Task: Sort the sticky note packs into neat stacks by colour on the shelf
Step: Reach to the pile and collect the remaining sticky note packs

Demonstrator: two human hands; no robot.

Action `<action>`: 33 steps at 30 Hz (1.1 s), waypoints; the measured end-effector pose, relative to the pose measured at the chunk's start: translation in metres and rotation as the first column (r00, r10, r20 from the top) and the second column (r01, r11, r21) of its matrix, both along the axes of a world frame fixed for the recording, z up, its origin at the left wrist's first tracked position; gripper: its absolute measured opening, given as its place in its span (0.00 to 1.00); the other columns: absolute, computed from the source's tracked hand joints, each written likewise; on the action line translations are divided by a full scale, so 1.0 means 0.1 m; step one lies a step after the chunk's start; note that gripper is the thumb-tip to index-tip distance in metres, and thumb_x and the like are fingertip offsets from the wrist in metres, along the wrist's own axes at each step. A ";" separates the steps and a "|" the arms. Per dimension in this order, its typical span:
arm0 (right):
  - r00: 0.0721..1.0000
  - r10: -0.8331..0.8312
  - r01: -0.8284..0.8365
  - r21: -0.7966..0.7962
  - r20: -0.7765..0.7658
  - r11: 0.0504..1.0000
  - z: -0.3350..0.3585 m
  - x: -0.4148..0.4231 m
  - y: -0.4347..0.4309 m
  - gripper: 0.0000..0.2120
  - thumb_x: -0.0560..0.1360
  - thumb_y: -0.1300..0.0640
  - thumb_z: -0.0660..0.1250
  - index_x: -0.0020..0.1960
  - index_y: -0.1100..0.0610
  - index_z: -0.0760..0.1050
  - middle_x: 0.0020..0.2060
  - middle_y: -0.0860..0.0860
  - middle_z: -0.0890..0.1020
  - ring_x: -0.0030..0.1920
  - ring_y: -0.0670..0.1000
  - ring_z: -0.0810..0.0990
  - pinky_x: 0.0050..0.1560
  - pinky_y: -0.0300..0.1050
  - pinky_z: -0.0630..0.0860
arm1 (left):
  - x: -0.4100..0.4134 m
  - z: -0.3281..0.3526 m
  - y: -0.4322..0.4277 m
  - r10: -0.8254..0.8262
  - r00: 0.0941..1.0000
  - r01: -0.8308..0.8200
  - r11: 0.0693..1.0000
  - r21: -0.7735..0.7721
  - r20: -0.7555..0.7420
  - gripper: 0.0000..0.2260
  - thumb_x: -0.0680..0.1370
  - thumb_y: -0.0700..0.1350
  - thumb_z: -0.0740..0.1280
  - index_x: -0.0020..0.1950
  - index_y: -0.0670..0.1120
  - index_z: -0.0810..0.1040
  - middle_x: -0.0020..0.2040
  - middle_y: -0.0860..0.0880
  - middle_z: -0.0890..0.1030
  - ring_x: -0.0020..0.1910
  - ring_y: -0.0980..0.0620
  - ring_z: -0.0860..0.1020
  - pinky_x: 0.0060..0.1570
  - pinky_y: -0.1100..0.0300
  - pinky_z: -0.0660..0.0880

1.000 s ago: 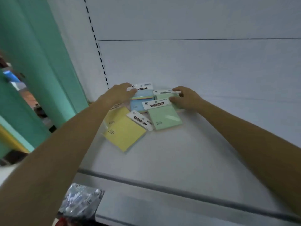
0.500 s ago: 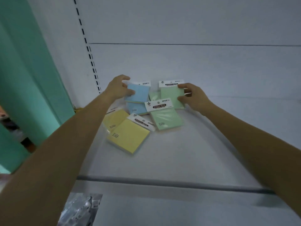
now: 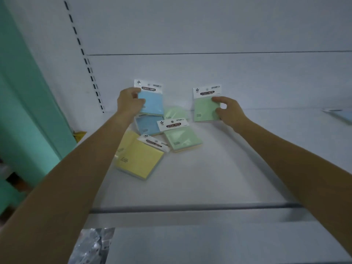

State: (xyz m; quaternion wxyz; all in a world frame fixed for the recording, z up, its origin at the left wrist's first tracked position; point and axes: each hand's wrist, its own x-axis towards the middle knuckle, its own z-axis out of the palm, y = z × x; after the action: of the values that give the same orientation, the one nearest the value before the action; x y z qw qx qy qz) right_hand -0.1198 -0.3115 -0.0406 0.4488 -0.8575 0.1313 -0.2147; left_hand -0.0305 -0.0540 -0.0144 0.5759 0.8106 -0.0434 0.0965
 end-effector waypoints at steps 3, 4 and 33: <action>0.996 -0.079 0.080 -0.036 0.043 0.996 0.05 -0.21 -0.20 0.22 0.73 0.68 0.57 0.66 0.56 0.71 0.67 0.56 0.70 0.53 0.50 0.71 0.55 0.42 0.70 | -0.11 0.06 -0.24 0.001 0.995 -0.001 1.000 -0.006 0.103 0.20 0.74 0.33 0.65 0.65 0.42 0.73 0.64 0.42 0.76 0.59 0.45 0.77 0.57 0.55 0.77; 0.994 -0.100 0.102 -0.035 0.054 0.994 0.06 -0.29 -0.28 0.23 0.74 0.68 0.56 0.66 0.56 0.71 0.67 0.55 0.70 0.51 0.49 0.70 0.53 0.39 0.68 | -0.15 0.08 -0.35 -0.013 0.992 0.015 1.000 -0.019 0.125 0.20 0.74 0.34 0.64 0.66 0.42 0.73 0.64 0.43 0.76 0.59 0.46 0.77 0.55 0.57 0.77; 0.951 -0.307 0.302 0.105 0.044 0.948 0.00 -2.85 -4.01 0.21 0.75 0.69 0.54 0.65 0.59 0.72 0.55 0.51 0.73 0.41 0.49 0.73 0.29 0.23 0.68 | -2.03 -0.09 -4.96 -0.433 0.898 0.408 0.885 -0.223 -0.076 0.22 0.71 0.35 0.70 0.65 0.38 0.73 0.51 0.43 0.75 0.50 0.49 0.75 0.64 0.49 0.73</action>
State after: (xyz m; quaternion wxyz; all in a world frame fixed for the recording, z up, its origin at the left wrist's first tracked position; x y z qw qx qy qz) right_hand -0.4048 -0.7121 -0.0403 0.4549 -0.7974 0.2587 -0.3005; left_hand -0.2339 -0.5496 -0.0231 0.6639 0.7236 -0.1724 -0.0772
